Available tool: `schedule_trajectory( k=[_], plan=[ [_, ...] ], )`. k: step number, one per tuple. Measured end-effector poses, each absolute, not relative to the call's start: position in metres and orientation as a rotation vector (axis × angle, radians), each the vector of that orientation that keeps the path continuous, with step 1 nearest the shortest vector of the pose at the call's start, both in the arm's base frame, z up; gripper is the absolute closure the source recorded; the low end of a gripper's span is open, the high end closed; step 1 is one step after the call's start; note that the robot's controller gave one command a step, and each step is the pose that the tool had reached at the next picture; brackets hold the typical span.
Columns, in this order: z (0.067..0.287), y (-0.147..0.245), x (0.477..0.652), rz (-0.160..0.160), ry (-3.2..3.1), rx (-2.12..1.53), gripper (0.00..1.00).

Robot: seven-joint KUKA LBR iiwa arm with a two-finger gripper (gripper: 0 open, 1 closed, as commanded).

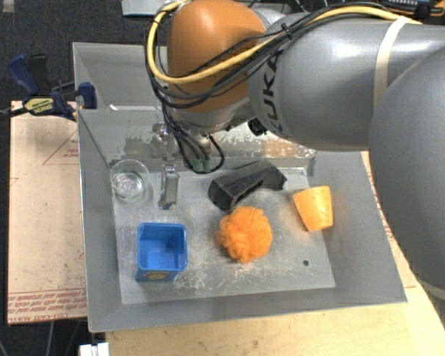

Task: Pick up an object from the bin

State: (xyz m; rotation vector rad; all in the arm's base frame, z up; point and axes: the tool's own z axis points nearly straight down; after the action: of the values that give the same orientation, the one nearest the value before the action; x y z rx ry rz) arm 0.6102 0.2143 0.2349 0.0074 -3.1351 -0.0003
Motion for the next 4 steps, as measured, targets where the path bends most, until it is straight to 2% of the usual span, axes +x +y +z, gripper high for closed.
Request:
schedule_trajectory(
  k=[1,2,3,4],
  plan=[
    [0.24,0.213,0.612,-0.003,-3.143,0.002,0.0],
    [0.186,0.205,0.6,-0.004,-3.142,-0.118,0.0],
    [0.159,0.197,0.565,-0.003,-3.131,-0.242,0.0],
    [0.15,0.198,0.568,-0.005,-3.145,-0.019,0.0]
  ],
)
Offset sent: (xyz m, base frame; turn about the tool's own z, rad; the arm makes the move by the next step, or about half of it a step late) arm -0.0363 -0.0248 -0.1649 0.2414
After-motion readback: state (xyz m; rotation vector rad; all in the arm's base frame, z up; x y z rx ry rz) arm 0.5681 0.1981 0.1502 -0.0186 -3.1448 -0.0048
